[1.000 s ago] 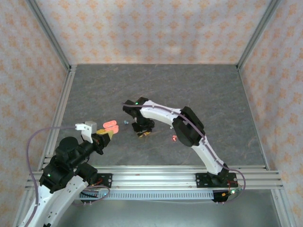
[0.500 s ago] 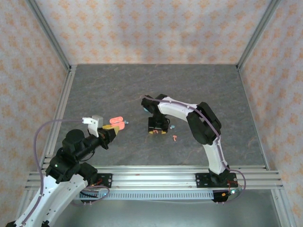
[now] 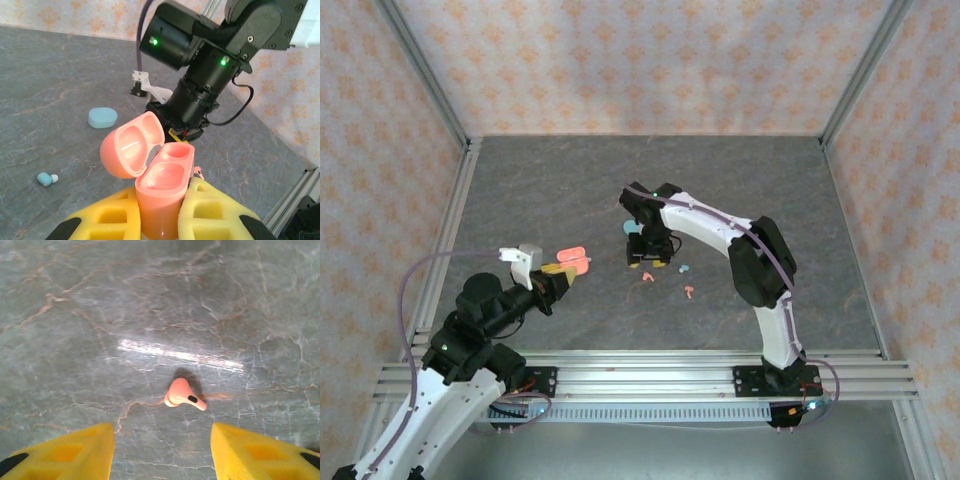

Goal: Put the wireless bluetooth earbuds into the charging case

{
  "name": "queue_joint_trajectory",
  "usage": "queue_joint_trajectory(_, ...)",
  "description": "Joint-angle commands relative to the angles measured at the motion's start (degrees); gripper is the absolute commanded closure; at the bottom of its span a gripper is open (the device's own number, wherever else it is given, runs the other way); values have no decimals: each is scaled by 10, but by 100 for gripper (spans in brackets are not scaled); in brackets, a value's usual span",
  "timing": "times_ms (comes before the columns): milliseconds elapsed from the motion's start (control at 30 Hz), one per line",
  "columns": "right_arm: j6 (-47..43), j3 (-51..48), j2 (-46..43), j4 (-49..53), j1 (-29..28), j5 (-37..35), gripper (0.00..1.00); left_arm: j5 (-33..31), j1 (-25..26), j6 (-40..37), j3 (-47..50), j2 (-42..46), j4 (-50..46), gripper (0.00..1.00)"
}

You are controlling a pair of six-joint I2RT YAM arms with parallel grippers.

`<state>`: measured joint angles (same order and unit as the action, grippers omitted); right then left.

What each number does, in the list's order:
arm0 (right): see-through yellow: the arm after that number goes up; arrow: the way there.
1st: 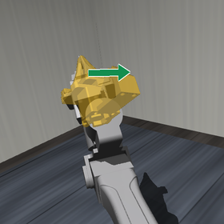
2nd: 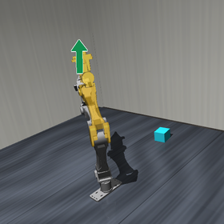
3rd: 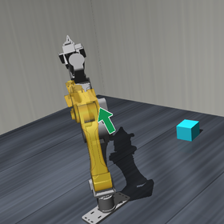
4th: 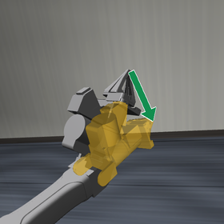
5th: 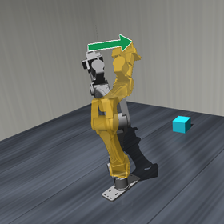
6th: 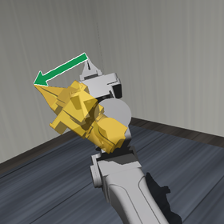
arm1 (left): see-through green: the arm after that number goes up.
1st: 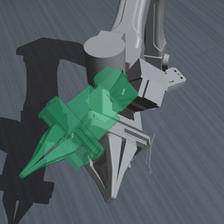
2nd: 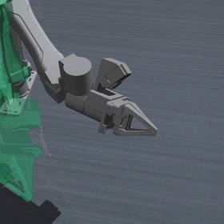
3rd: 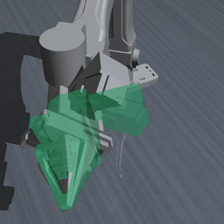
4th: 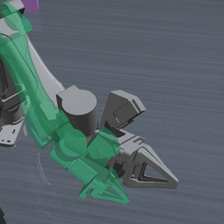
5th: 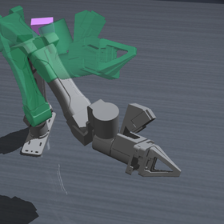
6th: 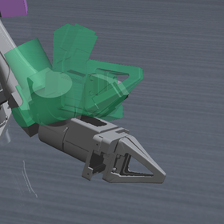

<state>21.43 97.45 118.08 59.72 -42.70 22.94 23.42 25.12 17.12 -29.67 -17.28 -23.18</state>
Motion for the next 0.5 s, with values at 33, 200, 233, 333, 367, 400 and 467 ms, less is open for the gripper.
queue_joint_trajectory(33,-131,49,33,66,-5,-31,49,9,0,9,9,13,27,100)
queue_joint_trajectory(200,-193,76,67,102,-12,-84,50,13,0,12,8,17,20,100)
queue_joint_trajectory(233,-196,78,72,102,-14,-84,50,16,0,12,8,19,19,100)
queue_joint_trajectory(333,-201,85,85,98,-19,-74,50,23,0,13,12,26,18,100)
queue_joint_trajectory(367,-201,88,89,97,-22,-71,50,25,1,13,13,30,18,100)
queue_joint_trajectory(400,-201,91,93,96,-24,-69,50,25,0,14,15,35,18,100)
queue_joint_trajectory(467,-202,97,102,95,-27,-64,50,24,0,16,16,43,12,100)
